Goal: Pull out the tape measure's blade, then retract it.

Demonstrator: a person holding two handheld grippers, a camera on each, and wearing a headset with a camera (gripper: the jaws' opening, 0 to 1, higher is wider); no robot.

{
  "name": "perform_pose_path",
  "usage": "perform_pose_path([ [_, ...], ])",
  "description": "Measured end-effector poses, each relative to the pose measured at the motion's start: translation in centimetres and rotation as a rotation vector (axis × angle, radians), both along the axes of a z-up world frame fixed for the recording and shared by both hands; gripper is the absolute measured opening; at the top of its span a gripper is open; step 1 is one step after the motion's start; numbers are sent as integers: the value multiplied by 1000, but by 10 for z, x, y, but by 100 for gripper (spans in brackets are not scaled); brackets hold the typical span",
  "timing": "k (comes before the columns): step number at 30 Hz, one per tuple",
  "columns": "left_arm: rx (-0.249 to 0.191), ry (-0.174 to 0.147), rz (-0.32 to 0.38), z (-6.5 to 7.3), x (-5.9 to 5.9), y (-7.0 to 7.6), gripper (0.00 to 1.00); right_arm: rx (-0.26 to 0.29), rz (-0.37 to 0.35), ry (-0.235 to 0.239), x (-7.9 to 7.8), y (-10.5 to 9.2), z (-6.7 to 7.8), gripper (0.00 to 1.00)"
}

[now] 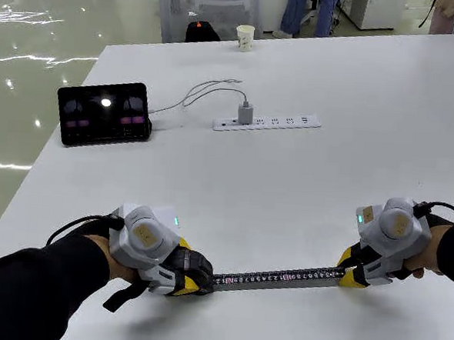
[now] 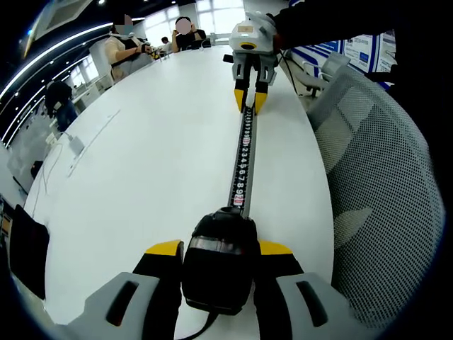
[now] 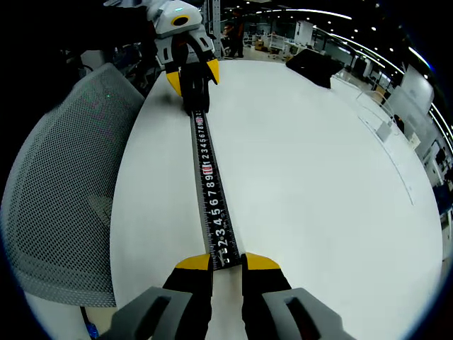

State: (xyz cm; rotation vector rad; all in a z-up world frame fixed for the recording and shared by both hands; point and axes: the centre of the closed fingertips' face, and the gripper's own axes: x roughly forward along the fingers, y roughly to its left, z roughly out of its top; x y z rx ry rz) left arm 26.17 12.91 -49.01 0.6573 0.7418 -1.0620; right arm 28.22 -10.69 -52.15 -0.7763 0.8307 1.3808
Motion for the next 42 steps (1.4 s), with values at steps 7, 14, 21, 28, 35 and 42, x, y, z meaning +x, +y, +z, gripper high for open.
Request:
perform_pose_path([
  [7,-11,13,61,-3,1,4,36,58,-56,-15,0,3,1,12],
  [14,-38,42,131,-1,-1,13,35,54,-105,-21,2,3,0,13],
  [21,-92,33,224,8,3,21,44,43,-133,-29,3,1,2,16],
  [28,-174,45,356,12,7,34,56,88,-205,-49,3,1,10,19],
  [35,-257,30,493,18,10,54,69,145,-338,-54,3,-9,16,25],
  [42,-295,33,589,16,2,76,73,178,-441,-65,2,-25,22,31],
])
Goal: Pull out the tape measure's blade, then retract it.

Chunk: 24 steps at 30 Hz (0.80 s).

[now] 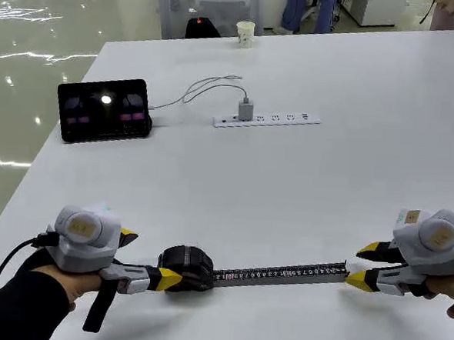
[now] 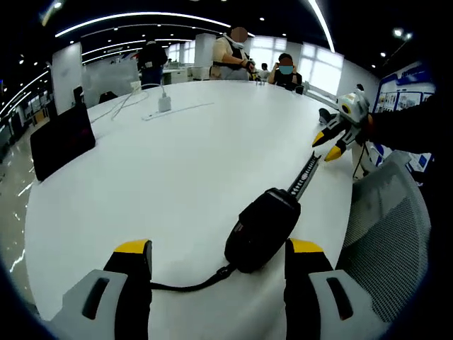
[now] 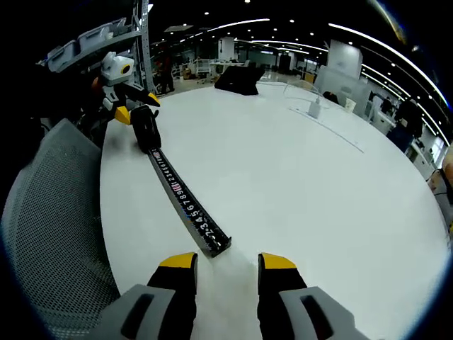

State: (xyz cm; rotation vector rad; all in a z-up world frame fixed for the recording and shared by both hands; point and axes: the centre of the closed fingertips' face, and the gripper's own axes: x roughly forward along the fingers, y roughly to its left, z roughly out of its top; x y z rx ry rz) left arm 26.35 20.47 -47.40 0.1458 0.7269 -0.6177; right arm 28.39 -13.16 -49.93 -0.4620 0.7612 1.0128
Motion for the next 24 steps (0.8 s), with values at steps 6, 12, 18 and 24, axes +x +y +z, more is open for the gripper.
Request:
perform_pose_path([
  [6,-27,-93,59,11,-2,15,83,22,-33,-22,-11,-6,6,34],
  [12,-52,-89,77,12,-13,23,88,55,-79,-53,-21,-10,18,40],
  [18,-54,-37,84,4,-26,27,95,63,-112,-78,-28,-23,18,51],
  [24,-49,-42,91,3,-34,32,99,67,-136,-97,-29,-36,17,64],
])
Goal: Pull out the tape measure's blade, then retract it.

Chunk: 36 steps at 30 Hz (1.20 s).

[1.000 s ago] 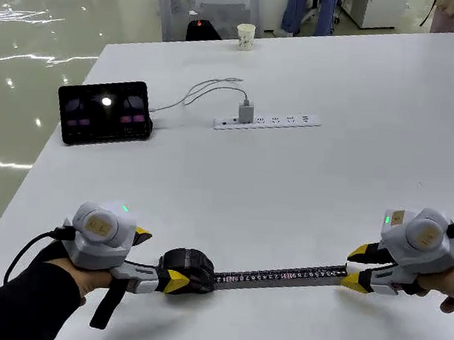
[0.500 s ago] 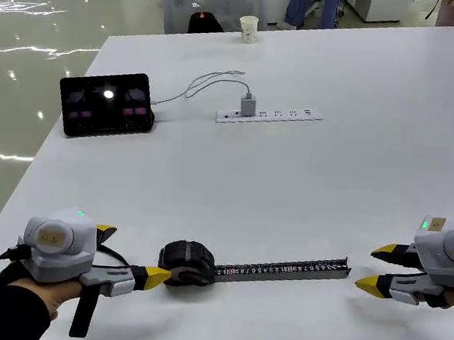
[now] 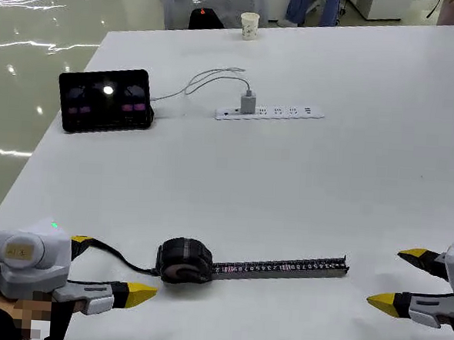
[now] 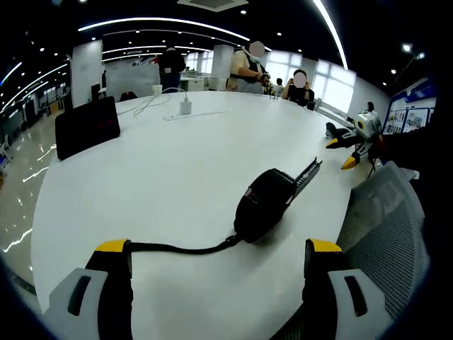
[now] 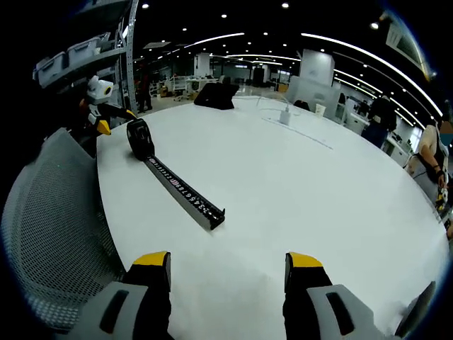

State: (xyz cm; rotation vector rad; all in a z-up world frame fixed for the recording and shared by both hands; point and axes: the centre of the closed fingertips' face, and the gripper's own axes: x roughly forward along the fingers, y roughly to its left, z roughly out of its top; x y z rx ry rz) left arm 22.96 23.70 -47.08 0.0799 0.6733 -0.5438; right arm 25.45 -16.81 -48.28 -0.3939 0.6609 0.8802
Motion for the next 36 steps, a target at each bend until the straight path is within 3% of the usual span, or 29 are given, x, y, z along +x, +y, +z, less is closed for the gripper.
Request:
perform_pose_path([
  [4,57,-22,9,-4,-3,10,99,9,-18,3,-2,-7,0,73],
  [6,57,-62,26,2,-4,14,99,13,-24,2,-4,-12,0,77],
  [8,64,-66,37,3,-7,18,99,3,-33,-33,-1,-19,0,80],
  [10,62,-72,42,4,-10,22,99,0,-50,-32,-2,-25,-1,83],
  [18,46,-45,55,-1,-23,28,99,4,-109,-6,-7,-46,-2,99],
  [25,49,-50,75,2,-22,33,99,32,-114,11,-12,-49,3,99],
  [28,86,-106,83,12,-16,37,99,42,-111,10,-11,-48,5,99],
  [30,61,-109,106,18,-13,38,99,42,-111,2,-10,-48,6,99],
  [33,70,-107,106,20,-11,39,99,50,-110,-2,-9,-48,8,99],
  [35,63,-103,93,21,-10,37,99,90,-108,1,-10,-44,12,99],
  [36,65,-100,90,21,-10,36,99,77,-106,-6,-10,-45,11,99],
])
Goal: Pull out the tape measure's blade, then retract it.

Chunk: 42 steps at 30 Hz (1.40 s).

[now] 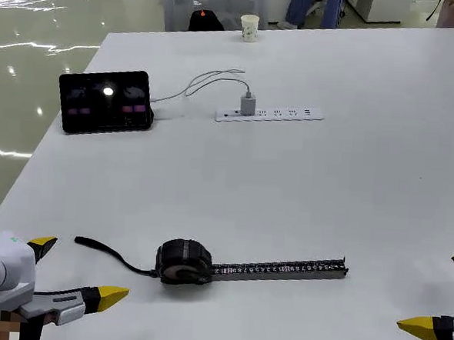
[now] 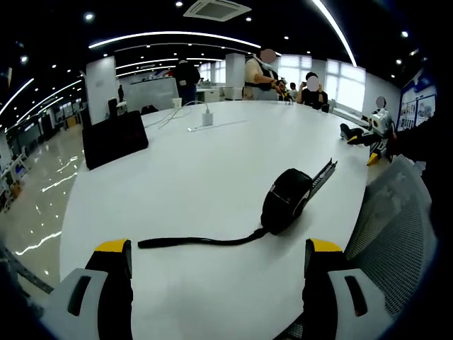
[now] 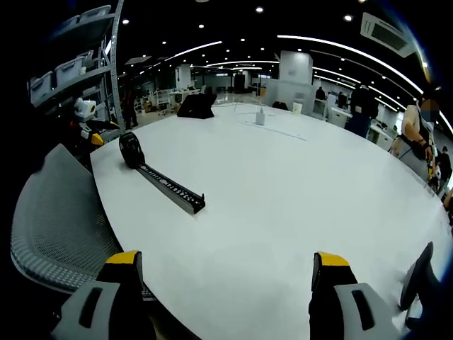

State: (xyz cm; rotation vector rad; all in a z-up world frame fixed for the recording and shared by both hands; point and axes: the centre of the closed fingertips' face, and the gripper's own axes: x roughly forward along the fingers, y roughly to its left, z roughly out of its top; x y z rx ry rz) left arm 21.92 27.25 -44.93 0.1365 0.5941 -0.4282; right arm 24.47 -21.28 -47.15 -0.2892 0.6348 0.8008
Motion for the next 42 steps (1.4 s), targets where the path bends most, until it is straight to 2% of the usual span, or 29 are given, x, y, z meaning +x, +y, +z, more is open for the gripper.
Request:
perform_pose_path([
  [8,7,22,-64,-8,-4,-13,99,-24,15,1,-1,0,-3,99],
  [14,9,37,-63,-12,-1,-16,99,-52,35,8,-3,1,-6,99],
  [17,-3,59,-53,-12,0,-23,99,-64,45,10,-3,2,-6,99],
  [18,-16,85,-47,-13,-1,-28,99,-69,45,11,-2,2,-6,99],
  [21,-10,66,-81,-10,-2,-42,99,-70,56,17,0,4,-6,99],
  [23,-23,90,-83,-11,-2,-50,99,-84,73,13,1,6,-7,99],
  [26,-43,97,-83,-10,1,-60,99,-83,91,13,1,11,-5,99],
  [28,-50,89,-89,-7,3,-68,99,-88,99,15,3,12,-4,99],
  [29,-48,75,-89,-5,6,-72,99,-89,103,15,4,12,-4,99],
  [30,-29,73,-67,-6,9,-72,99,-92,106,15,5,13,-4,99],
  [32,-29,79,-73,-7,10,-77,99,-101,114,17,7,14,-4,99],
  [38,-92,70,-57,0,16,-97,99,-123,158,18,11,22,-1,99],
  [42,-106,73,-67,4,16,-110,99,-139,190,15,14,27,0,99],
])
